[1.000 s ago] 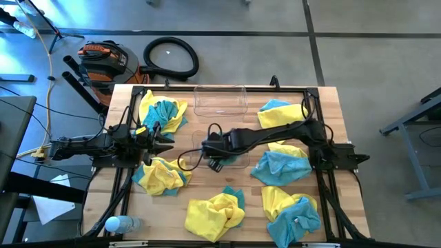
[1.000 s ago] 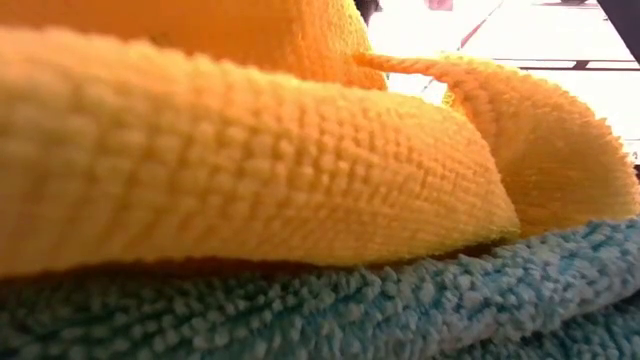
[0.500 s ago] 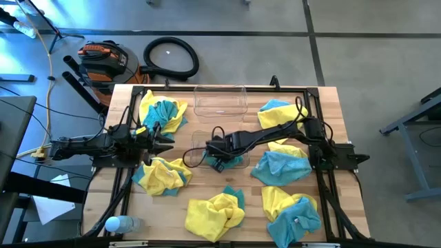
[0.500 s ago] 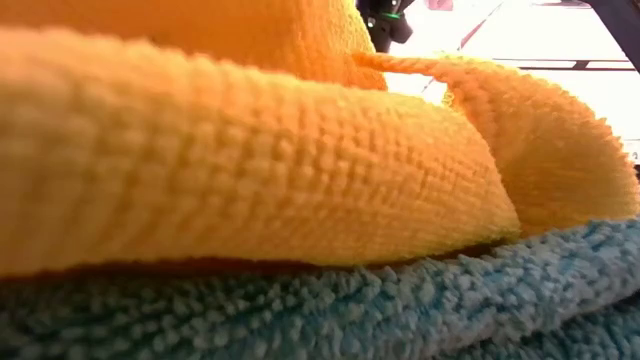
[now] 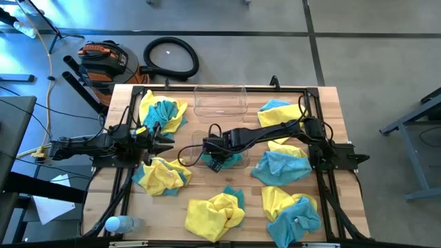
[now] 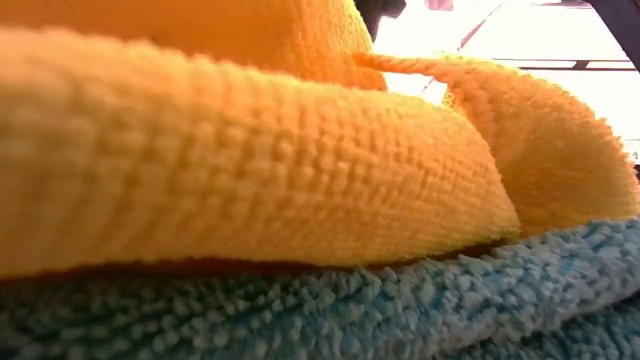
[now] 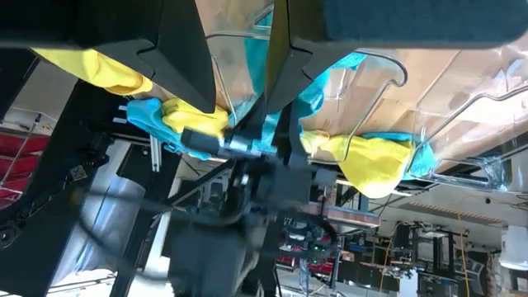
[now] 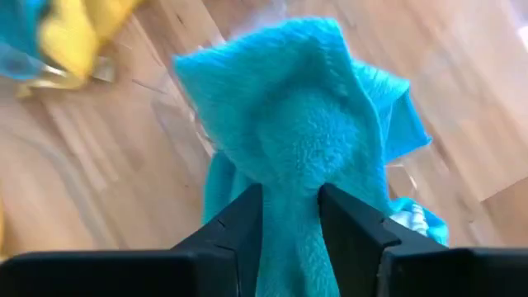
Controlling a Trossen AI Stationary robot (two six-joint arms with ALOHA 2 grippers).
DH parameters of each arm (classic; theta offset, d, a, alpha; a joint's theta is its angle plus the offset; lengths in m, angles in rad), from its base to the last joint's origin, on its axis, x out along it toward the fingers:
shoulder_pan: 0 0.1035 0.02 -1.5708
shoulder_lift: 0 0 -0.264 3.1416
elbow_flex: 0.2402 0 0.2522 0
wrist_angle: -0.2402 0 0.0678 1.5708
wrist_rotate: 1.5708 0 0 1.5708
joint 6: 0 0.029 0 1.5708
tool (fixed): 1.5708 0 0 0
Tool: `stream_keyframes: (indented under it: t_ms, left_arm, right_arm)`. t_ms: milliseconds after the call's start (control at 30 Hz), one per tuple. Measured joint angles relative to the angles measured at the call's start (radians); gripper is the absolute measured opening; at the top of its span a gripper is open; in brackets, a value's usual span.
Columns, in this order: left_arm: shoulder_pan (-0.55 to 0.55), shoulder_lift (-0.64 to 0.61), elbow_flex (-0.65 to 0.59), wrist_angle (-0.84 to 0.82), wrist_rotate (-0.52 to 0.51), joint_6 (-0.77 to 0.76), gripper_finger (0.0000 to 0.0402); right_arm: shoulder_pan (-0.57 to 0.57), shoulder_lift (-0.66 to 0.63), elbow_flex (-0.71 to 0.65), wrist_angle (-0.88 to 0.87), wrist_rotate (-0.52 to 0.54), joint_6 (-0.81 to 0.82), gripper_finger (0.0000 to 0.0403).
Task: Sort microfiber towel by color & place in baskets
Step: Put the blue microfiber towel into the bottom transparent bin
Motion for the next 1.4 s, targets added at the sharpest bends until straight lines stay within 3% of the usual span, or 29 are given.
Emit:
stream_keyframes:
  t_ms: [300,533,700,800,1000,1100,1233,1400]
  left_arm:
    - [0.000,0.000,0.000,0.000,0.000,0.000,0.0097]
    - [0.000,0.000,0.000,0.000,0.000,0.000,0.0097]
    - [0.000,0.000,0.000,0.000,0.000,0.000,0.0097]
    - [0.000,0.000,0.000,0.000,0.000,0.000,0.0097]
    - [0.000,0.000,0.000,0.000,0.000,0.000,0.0097]
    - [0.000,0.000,0.000,0.000,0.000,0.000,0.0097]
    - [0.000,0.000,0.000,0.000,0.000,0.000,0.0097]
    - [0.000,0.000,0.000,0.000,0.000,0.000,0.0097]
  right_arm:
    - [0.002,-0.003,0.175,-0.136,0.069,-0.061,0.0118]
    - [0.065,-0.071,0.111,-0.239,0.135,-0.041,0.0078]
    - [0.125,-0.264,-0.100,-0.136,0.265,0.054,0.0029]
    - [0.157,-0.410,-0.286,-0.032,0.287,0.114,0.0005]
    - [0.241,-0.687,-0.634,0.217,0.295,0.169,0.0011]
    - [0.283,-0.796,-0.765,0.316,0.349,0.161,0.0009]
    - [0.321,-0.897,-0.898,0.396,0.405,0.134,0.0005]
    - [0.329,-0.949,-1.012,0.404,0.424,0.217,0.0002]
